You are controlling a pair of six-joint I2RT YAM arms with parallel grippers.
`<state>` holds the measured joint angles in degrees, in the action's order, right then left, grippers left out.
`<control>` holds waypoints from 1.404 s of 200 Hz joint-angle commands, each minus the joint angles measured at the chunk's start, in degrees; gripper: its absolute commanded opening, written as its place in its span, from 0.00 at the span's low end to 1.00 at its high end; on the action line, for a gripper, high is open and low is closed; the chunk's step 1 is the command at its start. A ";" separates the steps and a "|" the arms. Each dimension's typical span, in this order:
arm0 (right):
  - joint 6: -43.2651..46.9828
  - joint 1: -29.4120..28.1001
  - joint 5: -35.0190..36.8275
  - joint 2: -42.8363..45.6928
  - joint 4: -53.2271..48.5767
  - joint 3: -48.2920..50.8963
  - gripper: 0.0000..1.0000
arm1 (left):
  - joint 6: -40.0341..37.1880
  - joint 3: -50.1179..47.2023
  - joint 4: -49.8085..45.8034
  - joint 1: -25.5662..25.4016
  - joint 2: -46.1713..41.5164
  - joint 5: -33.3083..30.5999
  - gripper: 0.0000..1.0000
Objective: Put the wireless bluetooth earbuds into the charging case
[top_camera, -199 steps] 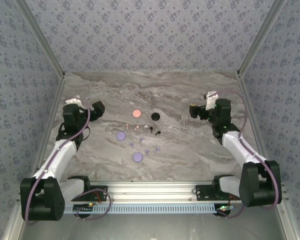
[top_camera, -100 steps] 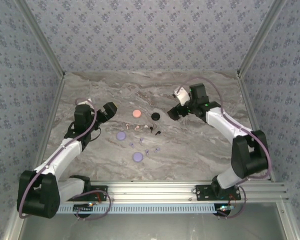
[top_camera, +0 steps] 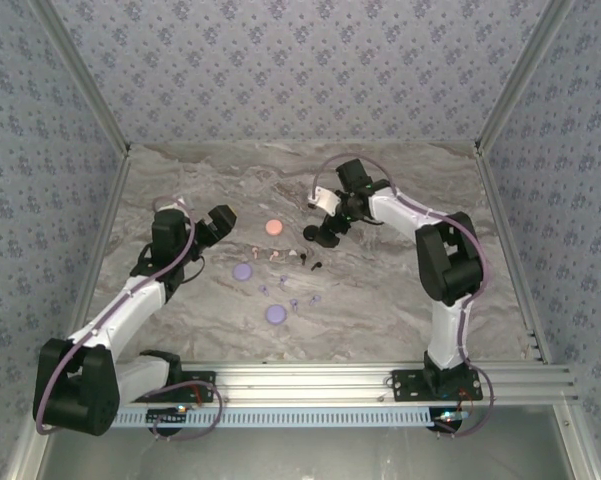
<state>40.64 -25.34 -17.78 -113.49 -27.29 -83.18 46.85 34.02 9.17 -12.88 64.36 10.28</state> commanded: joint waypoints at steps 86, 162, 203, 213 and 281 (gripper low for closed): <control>16.19 -3.13 -0.83 -8.47 -6.90 -8.73 1.00 | 0.81 0.45 0.08 -0.47 1.03 -0.97 0.99; 20.14 -3.49 -1.59 -13.58 -13.10 -14.53 0.89 | 0.30 1.04 -1.08 -0.41 1.02 -1.40 0.99; 20.24 -3.35 -1.47 -14.20 -13.81 -14.90 0.73 | 0.07 1.18 -1.35 -0.50 1.03 -1.59 0.99; 20.22 -3.31 -1.38 -14.21 -13.99 -15.04 0.68 | 0.04 1.36 -1.44 -0.47 1.03 -1.65 0.99; 19.40 -2.62 0.05 -10.33 -11.23 -13.03 0.44 | -0.26 1.40 -1.21 -0.47 0.94 -0.74 0.99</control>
<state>59.18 -28.38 -18.46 -126.74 -38.57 -96.68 47.20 34.02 7.64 -12.93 65.06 9.43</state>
